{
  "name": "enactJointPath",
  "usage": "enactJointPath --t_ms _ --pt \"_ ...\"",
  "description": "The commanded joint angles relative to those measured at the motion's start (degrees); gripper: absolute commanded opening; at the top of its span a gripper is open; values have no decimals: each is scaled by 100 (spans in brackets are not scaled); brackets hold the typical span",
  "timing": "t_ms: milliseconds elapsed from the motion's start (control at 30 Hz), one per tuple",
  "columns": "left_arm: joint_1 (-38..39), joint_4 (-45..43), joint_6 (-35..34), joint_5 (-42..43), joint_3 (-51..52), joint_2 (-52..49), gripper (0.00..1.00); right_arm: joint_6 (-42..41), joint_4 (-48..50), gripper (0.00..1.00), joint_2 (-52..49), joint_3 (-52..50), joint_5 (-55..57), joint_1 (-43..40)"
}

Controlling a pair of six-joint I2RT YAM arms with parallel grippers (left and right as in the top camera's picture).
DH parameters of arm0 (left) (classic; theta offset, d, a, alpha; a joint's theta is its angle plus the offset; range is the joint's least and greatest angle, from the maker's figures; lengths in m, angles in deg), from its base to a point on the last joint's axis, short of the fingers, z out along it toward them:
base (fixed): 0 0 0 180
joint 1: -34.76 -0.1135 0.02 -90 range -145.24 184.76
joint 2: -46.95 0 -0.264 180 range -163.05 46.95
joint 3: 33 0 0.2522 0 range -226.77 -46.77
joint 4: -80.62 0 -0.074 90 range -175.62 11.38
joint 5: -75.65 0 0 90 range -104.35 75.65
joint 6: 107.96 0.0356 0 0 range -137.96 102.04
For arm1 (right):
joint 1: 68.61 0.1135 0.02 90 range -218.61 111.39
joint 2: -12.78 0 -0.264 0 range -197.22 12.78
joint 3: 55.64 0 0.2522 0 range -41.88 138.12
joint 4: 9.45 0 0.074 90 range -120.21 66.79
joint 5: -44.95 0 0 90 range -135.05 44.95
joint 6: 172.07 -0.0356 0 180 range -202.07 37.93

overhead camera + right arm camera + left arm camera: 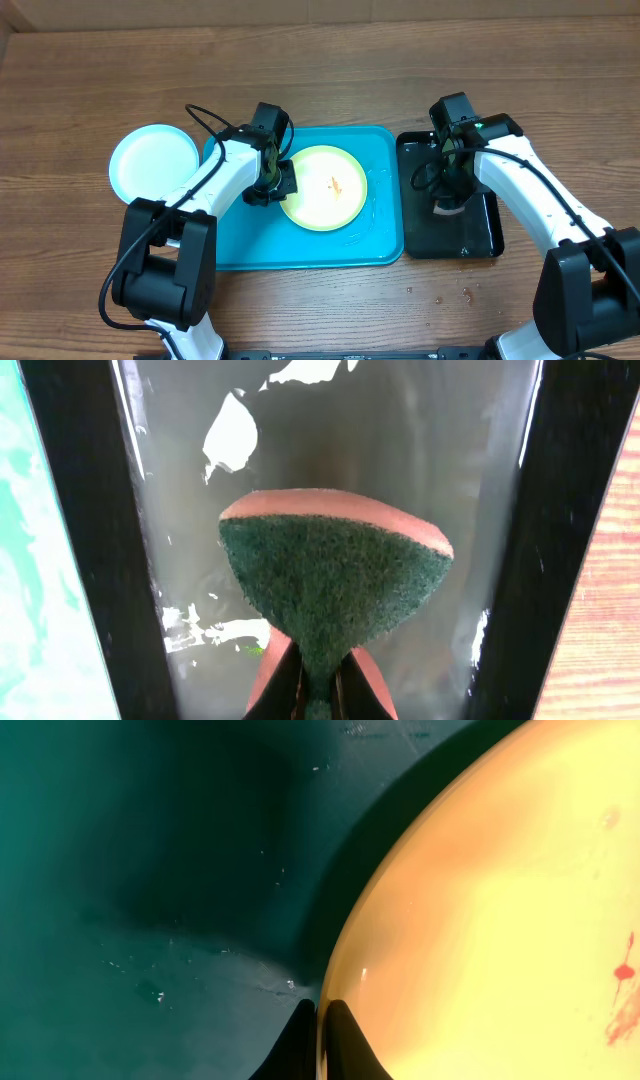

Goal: Clean dirty plates on tray and stack at the side

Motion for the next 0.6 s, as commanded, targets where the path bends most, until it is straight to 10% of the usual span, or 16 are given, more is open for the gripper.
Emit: enactJointPath --t_ms 0,567 --pt "146 35 70 94 50 -68 4 -4 -157 4 37 393 37 -90" --pt "221 -118 66 415 50 -68 4 -579 -511 4 35 2059 -2168 673"
